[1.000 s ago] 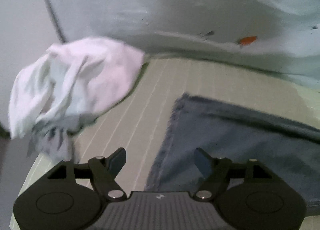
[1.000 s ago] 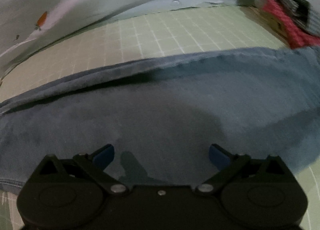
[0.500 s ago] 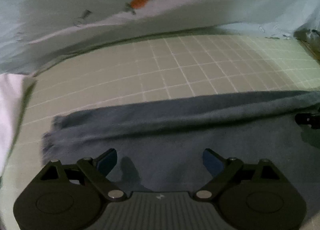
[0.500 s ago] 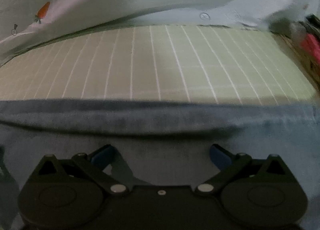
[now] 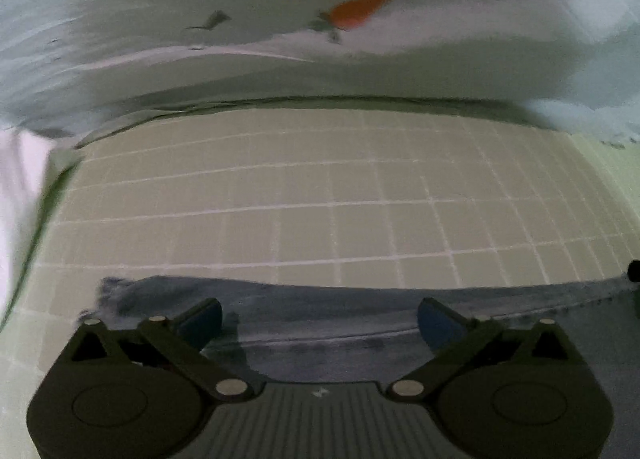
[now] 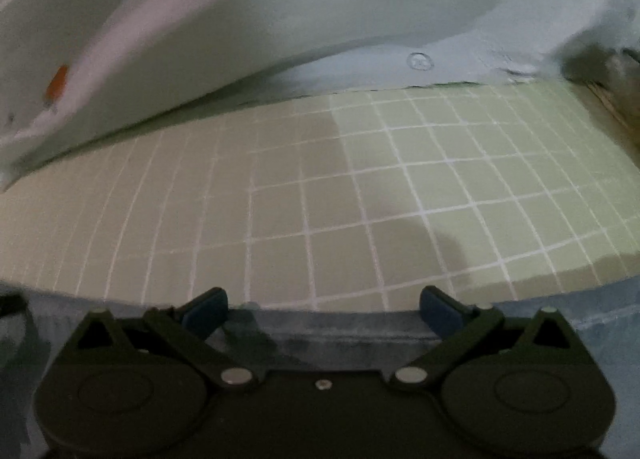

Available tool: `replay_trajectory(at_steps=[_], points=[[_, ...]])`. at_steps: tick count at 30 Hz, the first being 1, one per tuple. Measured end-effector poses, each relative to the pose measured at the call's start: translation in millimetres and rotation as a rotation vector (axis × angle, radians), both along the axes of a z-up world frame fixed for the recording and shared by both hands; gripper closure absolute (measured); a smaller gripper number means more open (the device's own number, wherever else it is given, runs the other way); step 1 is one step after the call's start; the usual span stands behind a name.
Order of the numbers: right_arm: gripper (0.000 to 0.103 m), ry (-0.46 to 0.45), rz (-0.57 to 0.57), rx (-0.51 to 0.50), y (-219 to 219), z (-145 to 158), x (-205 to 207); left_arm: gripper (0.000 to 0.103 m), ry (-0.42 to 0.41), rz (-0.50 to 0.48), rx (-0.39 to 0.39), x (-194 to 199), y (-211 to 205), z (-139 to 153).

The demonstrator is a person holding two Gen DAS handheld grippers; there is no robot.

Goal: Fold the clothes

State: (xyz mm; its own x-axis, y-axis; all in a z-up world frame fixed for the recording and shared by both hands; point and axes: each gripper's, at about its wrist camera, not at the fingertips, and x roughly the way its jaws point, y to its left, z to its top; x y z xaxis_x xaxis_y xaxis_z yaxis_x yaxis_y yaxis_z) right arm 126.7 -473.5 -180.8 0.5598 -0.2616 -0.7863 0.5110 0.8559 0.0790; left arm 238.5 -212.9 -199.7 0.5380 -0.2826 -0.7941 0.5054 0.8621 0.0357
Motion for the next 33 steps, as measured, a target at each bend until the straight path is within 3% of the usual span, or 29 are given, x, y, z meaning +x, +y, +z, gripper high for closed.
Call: replay_trajectory(at_steps=[8,13,20,26,33], points=[[0.000,-0.006,-0.066,0.022,24,8,-25,0.000,-0.023,0.105,0.006,-34,80,27],[0.000,0.023,-0.049,0.017,61,0,-66,0.000,0.008,0.224,0.027,-66,141,28],[0.000,0.044,-0.007,-0.057,97,-4,-98,0.000,0.090,0.358,-0.068,-91,197,15],[0.000,0.025,-0.046,-0.079,103,-7,-101,0.000,0.186,0.398,-0.265,-87,208,-4],[0.000,0.041,-0.091,-0.075,108,-7,-100,0.000,0.120,0.421,-0.233,-88,187,-10]])
